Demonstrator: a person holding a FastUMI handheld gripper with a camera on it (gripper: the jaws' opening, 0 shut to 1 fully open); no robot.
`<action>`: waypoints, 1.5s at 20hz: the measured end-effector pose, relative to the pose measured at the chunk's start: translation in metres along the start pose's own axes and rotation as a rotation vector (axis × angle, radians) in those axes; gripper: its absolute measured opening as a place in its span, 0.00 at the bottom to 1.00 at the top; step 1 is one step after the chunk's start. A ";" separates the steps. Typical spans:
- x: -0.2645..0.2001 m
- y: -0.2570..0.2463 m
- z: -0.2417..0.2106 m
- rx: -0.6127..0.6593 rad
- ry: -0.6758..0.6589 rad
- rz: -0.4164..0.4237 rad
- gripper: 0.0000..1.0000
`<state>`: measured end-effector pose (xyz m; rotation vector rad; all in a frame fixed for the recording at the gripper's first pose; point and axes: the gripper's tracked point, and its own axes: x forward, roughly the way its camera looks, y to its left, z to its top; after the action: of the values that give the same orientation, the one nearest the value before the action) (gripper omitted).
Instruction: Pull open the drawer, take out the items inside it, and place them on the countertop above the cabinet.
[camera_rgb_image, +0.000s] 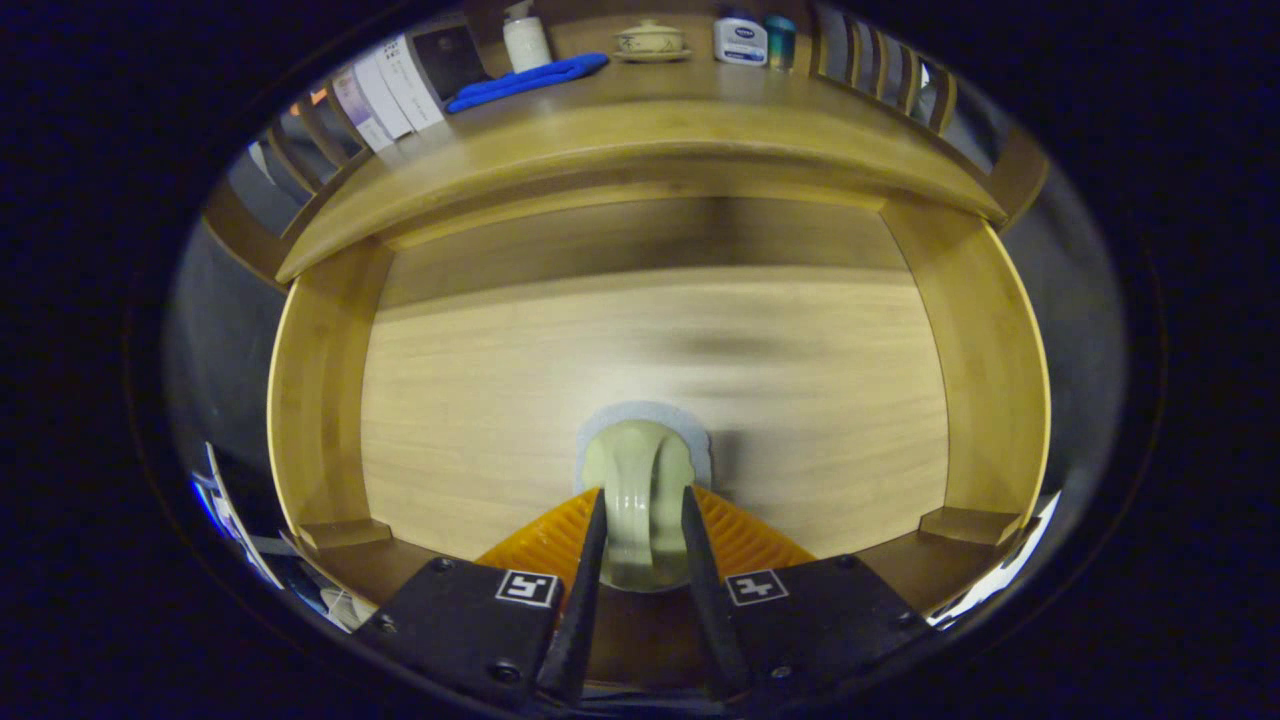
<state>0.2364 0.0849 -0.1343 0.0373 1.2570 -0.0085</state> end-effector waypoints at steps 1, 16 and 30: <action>0.002 0.002 -0.001 0.006 0.005 -0.001 0.45; -0.050 0.005 0.024 0.003 -0.107 0.042 0.20; -0.134 0.037 0.187 -0.034 -0.274 0.052 0.20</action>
<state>0.3734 0.1140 0.0512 0.0381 0.9818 0.0508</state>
